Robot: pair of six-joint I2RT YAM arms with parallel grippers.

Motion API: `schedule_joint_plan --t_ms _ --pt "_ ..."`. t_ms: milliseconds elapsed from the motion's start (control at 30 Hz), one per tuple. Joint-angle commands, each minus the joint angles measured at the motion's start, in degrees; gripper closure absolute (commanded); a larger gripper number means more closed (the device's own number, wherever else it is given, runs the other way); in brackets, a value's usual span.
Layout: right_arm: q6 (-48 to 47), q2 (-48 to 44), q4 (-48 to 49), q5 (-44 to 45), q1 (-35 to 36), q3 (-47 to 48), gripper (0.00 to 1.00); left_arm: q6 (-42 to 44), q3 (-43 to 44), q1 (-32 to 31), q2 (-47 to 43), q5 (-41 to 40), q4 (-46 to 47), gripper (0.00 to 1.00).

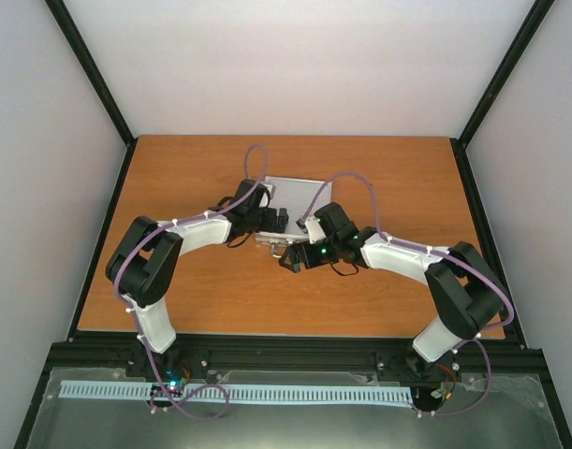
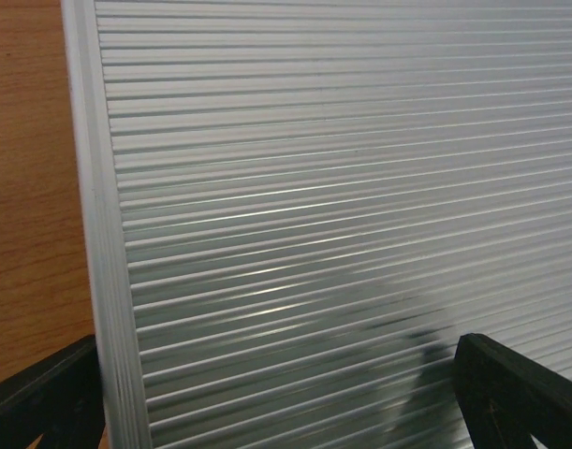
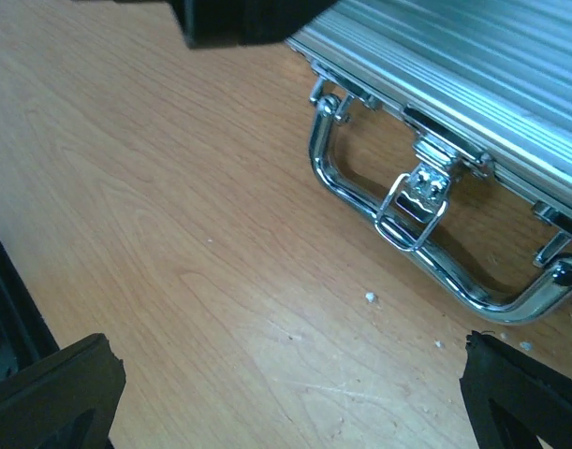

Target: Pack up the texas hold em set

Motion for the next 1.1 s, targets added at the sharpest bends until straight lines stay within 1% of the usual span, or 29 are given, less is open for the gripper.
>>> schedule_joint_plan --t_ms 0,300,467,567,667,833,1067 --pt "-2.3 2.74 -2.51 2.39 -0.07 1.55 0.0 2.02 -2.07 -1.47 5.48 -0.88 -9.5 0.0" --pt "-2.18 7.84 -0.11 1.92 0.06 5.06 0.0 2.15 -2.77 -1.47 5.36 -1.06 -9.14 0.0" --pt "-2.15 7.5 0.02 1.08 0.86 5.61 0.0 2.24 -3.13 -1.47 5.74 -1.18 -8.68 0.0" --pt "-2.15 6.93 -0.16 1.88 1.21 5.41 0.0 2.04 -3.4 -1.46 5.78 -1.53 -8.23 0.0" --pt "-2.59 8.4 0.07 3.12 1.18 5.65 0.0 1.58 -3.34 -1.45 5.88 -0.92 -7.89 0.0" --pt "-2.18 11.6 3.05 2.18 1.2 6.19 0.0 1.21 -3.28 -1.47 5.4 -0.04 -7.62 0.0" --pt "-2.28 13.78 5.73 4.61 1.29 7.22 0.0 1.43 -3.16 -1.47 5.72 0.15 -7.8 0.0"
